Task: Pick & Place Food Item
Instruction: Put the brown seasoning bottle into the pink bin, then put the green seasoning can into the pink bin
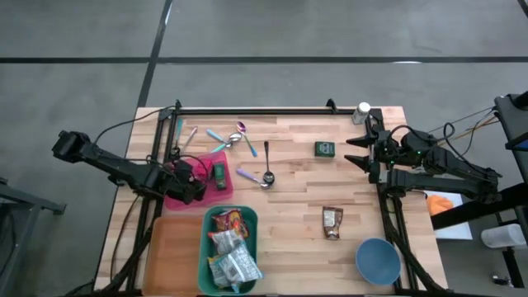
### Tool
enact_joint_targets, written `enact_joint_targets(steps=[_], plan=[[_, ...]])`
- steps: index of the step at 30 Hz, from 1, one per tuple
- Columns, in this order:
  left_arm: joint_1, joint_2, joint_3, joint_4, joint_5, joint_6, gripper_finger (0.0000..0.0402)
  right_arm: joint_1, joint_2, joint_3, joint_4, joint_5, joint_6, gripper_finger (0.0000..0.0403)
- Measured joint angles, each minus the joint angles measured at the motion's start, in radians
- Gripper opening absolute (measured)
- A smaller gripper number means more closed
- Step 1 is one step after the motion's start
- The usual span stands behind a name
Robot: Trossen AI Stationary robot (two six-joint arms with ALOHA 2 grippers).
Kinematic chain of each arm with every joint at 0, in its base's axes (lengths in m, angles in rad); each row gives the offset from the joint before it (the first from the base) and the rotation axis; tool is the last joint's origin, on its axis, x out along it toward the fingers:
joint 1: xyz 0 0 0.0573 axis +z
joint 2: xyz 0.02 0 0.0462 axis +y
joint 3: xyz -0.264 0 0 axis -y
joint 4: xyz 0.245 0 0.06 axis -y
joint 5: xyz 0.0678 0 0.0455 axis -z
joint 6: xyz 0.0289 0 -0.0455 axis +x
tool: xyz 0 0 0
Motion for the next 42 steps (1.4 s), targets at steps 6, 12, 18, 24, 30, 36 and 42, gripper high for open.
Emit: enact_joint_targets(steps=[6, 12, 18, 24, 30, 36, 42], plan=[[0.0, -0.061, -0.002, -0.009, 0.001, 0.001, 0.0288, 0.0, 0.0, 0.0, 0.0, 0.0, 0.0, 0.0286], [0.0, -0.135, 0.063, -0.064, 0.008, 0.038, 0.0318, 0.0, 0.0, 0.0, 0.0, 0.0, 0.0, 0.0286], [0.0, -0.161, 0.191, -0.115, 0.006, 0.168, 0.0328, 0.0, 0.0, 0.0, 0.0, 0.0, 0.0, 0.0286], [0.002, -0.134, 0.313, -0.13, -0.104, 0.252, 0.0329, 0.0, 0.0, 0.0, 0.0, 0.0, 0.0, 0.0286], [0.015, -0.138, 0.38, -0.123, -0.233, 0.307, 0.0329, 0.0, 0.0, 0.0, 0.0, 0.0, 0.0, 0.0286], [0.039, -0.183, 0.398, 0.04, -0.278, 0.434, 0.0329, 0.0, 0.0, 0.0, 0.0, 0.0, 0.0, 0.0286], [0.132, -0.174, 0.396, 0.376, -0.276, 0.796, 0.0329, 0.0, 0.0, 0.0, 0.0, 0.0, 0.0, 0.0286]])
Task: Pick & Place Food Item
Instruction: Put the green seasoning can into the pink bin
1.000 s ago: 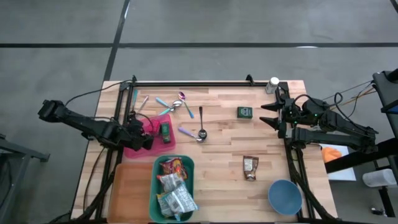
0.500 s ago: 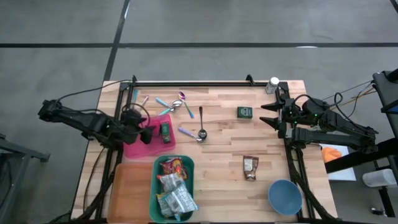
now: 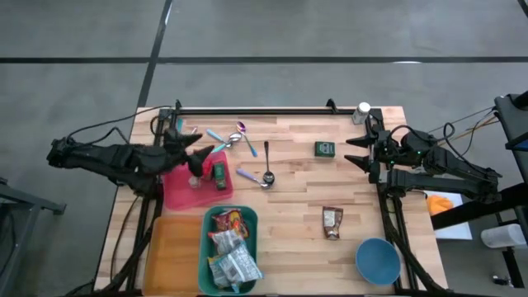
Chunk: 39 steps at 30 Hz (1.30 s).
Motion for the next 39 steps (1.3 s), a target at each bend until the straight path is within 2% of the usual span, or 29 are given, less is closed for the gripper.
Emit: enact_joint_targets(steps=[3, 8, 10, 13, 18, 39], plan=[[0.098, 0.028, -0.002, 0.093, 0.06, 0.042, 0.0329, 0.0, 0.0, 0.0, 0.0, 0.0, 0.0, 0.0286], [0.258, 0.093, -0.002, 0.239, 0.286, 0.128, 0.0329, 0.0, 0.0, 0.0, 0.0, 0.0, 0.0, 0.0286], [0.302, 0.128, -0.003, 0.294, 0.366, 0.169, 0.0329, 0.0, 0.0, 0.0, 0.0, 0.0, 0.0, 0.0286], [0.341, 0.174, -0.003, 0.342, 0.428, 0.181, 0.0329, 0.0, 0.0, 0.0, 0.0, 0.0, 0.0, 0.0286], [0.348, 0.219, 0.004, 0.367, 0.446, 0.177, 0.0329, 0.0, 0.0, 0.0, 0.0, 0.0, 0.0, 0.0286], [0.348, 0.214, 0.005, 0.363, 0.442, 0.177, 0.0329, 0.0, 0.0, 0.0, 0.0, 0.0, 0.0, 0.0286]])
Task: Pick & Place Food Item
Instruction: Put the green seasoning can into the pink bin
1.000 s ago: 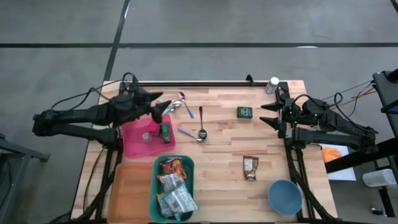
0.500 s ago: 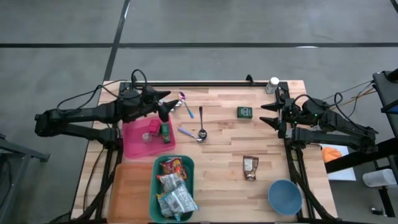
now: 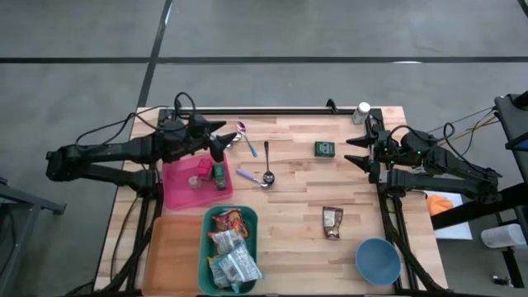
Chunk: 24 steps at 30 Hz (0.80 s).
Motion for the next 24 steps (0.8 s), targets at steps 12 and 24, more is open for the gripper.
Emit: enact_joint_targets(steps=[12, 24], plan=[[-0.001, 0.0, -0.009, -0.03, 0.0, 0.0, 0.0329, 0.0, 0.0, 0.0, 0.0, 0.0, 0.0, 0.0286], [-0.001, 0.003, -0.01, -0.056, 0.0, -0.001, 0.0329, 0.0, 0.0, 0.0, 0.0, 0.0, 0.0, 0.0286]])
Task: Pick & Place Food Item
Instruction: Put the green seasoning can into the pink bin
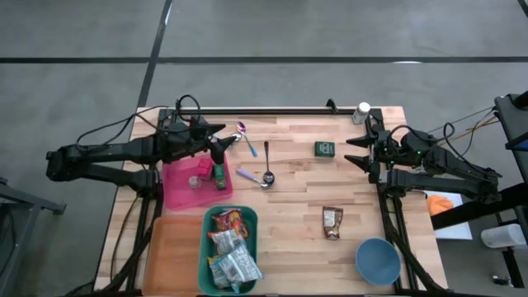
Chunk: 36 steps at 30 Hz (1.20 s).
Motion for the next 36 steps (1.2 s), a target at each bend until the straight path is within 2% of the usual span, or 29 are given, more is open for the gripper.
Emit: enact_joint_targets(steps=[16, 23, 29, 36], plan=[[0.0, 0.0, 0.0, -0.001, 0.0, 0.0, 0.0329, 0.0, 0.0, 0.0, 0.0, 0.0, 0.0, 0.0286], [0.0, 0.0, 0.0, -0.001, 0.0, 0.0, 0.0329, 0.0, 0.0, 0.0, 0.002, 0.006, -0.127, 0.0286], [0.0, 0.0, 0.0, -0.001, 0.0, 0.0, 0.0329, 0.0, 0.0, 0.0, 0.002, 0.006, -0.148, 0.0286], [0.0, 0.0, 0.0, -0.002, 0.0, 0.0, 0.0329, 0.0, 0.09, 0.005, 0.157, 0.013, -0.135, 0.0286]])
